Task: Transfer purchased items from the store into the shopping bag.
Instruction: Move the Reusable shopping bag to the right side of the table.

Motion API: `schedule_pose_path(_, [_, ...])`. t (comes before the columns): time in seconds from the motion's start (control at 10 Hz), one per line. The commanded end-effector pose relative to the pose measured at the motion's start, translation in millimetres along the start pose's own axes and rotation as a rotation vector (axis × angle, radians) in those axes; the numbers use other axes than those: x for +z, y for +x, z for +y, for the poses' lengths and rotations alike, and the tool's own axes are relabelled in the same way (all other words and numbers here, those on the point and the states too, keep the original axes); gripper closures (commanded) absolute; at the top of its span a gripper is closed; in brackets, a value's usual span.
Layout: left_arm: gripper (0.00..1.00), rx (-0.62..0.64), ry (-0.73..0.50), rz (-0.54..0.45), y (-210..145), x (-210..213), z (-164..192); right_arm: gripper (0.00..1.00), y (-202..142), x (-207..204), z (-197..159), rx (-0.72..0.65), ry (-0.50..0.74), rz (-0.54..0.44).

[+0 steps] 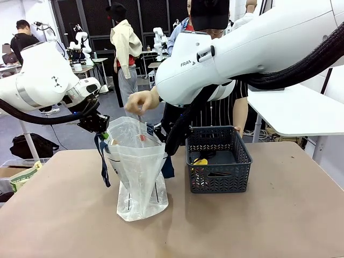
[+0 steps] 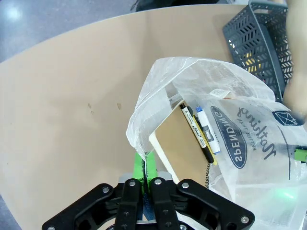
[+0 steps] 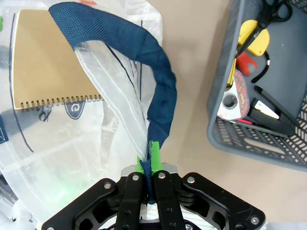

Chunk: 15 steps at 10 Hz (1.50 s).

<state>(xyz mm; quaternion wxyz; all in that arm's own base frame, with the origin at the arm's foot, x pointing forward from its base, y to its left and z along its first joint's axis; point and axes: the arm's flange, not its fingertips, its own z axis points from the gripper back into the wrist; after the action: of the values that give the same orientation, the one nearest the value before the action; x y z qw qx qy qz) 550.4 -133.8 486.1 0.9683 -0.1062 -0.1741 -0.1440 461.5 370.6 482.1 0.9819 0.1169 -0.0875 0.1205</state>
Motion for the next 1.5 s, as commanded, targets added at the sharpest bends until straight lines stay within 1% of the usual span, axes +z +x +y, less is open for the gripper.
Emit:
schedule_pose_path(0.0, [1.00, 0.001, 0.001, 0.000, 0.0, 0.2, 0.7, 1.00, 0.0, 0.7, 0.2, 0.004, 0.000, -0.001])
schedule_pose_path(1.4, [1.00, 0.001, 0.001, 0.000, 0.0, 0.2, 0.7, 1.00, 0.0, 0.7, 0.2, 0.004, 0.000, -0.001])
